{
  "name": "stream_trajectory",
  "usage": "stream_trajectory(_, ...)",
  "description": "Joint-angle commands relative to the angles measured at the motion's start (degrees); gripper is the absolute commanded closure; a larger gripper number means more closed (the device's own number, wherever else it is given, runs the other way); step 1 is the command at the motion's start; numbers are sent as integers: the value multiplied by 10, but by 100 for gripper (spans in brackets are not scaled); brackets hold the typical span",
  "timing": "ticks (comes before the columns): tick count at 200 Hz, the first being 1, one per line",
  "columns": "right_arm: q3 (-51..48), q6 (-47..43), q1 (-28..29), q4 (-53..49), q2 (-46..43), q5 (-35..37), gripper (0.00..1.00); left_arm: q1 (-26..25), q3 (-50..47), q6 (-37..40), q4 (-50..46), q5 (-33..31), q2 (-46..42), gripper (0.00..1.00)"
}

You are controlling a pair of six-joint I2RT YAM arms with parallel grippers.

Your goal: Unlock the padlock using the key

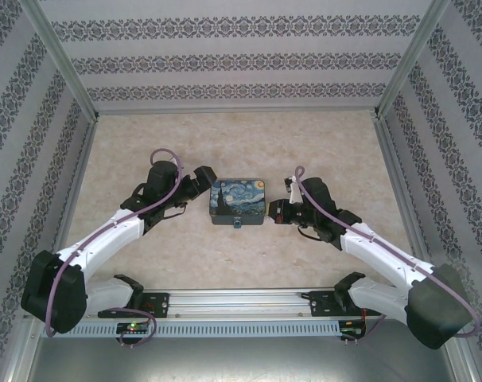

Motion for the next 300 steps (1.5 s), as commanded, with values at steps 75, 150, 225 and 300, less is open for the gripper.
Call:
stream_trajectory(75,22,140,26,127,36,49,100,-101,-28,-233,176,16,45,5)
stream_trajectory(150,61,228,91,149,24,220,100,-127,-40,-434,291,-36,73,15)
stream_trajectory(225,104,260,137,193,59,292,100,-136,-52,-530,371,-69,98,20)
stream_trajectory(300,127,276,170,239,118,302,100,-149,-58,-585,447,-104,127,19)
